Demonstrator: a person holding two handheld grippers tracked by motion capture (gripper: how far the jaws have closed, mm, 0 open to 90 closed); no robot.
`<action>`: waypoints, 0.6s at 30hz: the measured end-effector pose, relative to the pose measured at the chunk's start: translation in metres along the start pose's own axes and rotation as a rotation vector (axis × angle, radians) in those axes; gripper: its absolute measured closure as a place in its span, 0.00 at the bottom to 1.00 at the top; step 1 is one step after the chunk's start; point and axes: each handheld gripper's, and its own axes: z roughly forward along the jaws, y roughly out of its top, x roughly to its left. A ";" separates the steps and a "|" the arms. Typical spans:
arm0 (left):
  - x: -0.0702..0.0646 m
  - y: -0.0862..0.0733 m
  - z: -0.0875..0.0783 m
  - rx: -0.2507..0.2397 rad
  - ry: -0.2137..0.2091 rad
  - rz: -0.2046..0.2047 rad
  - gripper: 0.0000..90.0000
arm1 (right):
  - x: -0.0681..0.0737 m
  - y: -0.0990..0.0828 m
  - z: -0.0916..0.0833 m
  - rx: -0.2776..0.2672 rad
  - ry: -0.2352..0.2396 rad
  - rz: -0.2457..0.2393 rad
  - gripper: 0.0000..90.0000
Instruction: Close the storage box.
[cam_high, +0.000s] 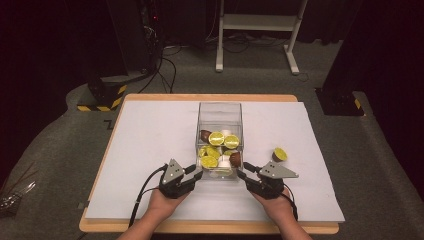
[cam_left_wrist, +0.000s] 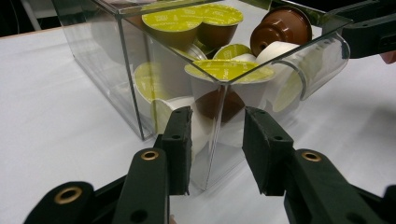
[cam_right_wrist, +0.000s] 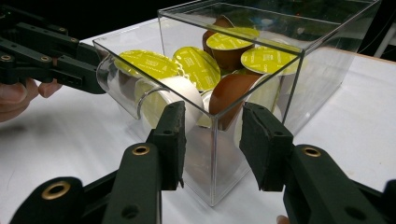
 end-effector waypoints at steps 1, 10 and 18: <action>0.000 0.000 0.001 -0.004 0.000 -0.009 0.70 | 0.000 0.000 0.000 0.000 0.000 0.000 0.67; 0.001 0.002 0.004 -0.009 0.013 0.017 0.71 | -0.003 0.002 0.004 -0.008 -0.012 0.010 0.67; 0.003 0.001 0.007 -0.025 0.030 0.018 0.73 | -0.006 0.005 0.007 -0.022 -0.007 0.015 0.67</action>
